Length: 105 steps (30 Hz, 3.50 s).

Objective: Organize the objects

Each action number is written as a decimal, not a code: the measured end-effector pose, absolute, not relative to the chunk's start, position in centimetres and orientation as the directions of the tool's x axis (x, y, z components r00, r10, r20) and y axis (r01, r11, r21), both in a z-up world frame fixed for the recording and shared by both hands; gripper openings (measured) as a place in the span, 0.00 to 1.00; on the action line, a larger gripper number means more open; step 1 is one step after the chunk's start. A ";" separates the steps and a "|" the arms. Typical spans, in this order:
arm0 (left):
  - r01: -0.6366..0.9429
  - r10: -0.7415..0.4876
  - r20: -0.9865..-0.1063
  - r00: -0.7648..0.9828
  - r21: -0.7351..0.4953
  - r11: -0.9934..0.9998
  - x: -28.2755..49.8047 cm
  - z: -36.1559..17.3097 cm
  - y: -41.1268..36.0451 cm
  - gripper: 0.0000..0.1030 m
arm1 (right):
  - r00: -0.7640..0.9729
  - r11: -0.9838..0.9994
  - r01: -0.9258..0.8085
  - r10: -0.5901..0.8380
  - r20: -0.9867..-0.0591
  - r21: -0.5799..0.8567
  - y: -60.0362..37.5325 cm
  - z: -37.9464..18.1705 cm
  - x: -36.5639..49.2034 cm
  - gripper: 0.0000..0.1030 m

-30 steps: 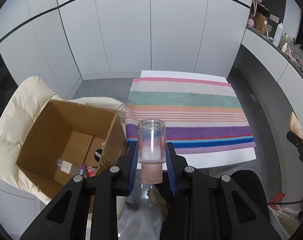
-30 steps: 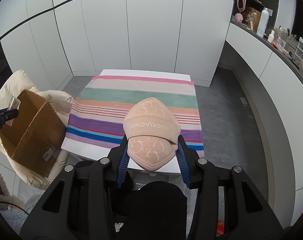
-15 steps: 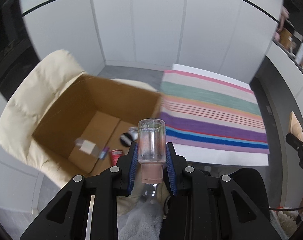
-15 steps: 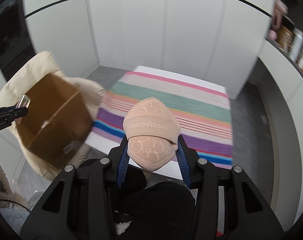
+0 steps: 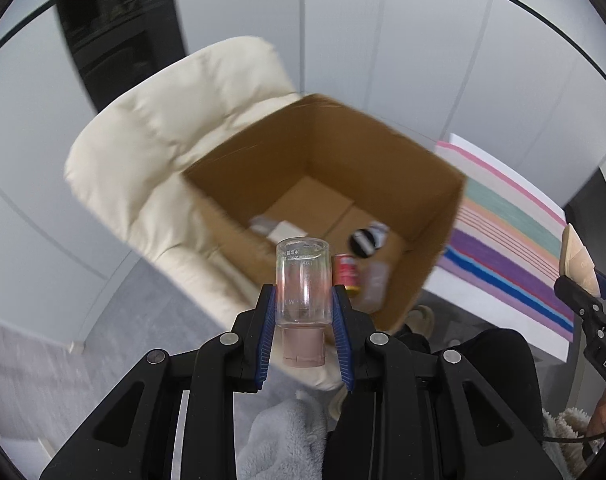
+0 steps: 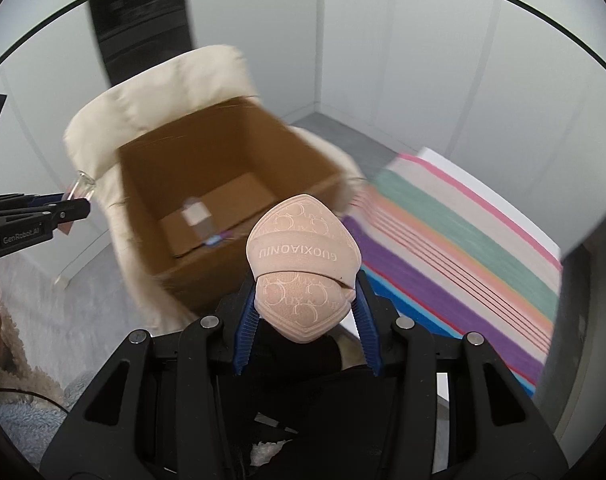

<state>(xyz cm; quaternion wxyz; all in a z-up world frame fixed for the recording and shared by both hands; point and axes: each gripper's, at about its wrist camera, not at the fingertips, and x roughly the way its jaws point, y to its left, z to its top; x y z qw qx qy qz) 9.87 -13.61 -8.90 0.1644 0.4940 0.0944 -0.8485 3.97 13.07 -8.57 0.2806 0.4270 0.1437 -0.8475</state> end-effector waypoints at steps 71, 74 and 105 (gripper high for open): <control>0.013 -0.083 -0.918 -0.388 0.085 -0.996 1.4 4.9 -6.4 0.99 | -0.503 -0.994 0.057 -0.110 -0.857 0.094 16.4 5.7 3.3 1.00; 0.015 -0.084 -0.918 -0.388 0.085 -0.996 1.6 5.0 -6.4 0.99 | -0.500 -0.993 0.060 -0.115 -0.858 0.098 16.5 5.7 3.6 1.00; -0.004 -0.042 -0.923 -0.381 0.046 -0.999 2.1 4.4 -6.4 0.99 | -0.480 -0.996 0.066 -0.091 -0.872 0.068 15.4 4.4 4.3 1.00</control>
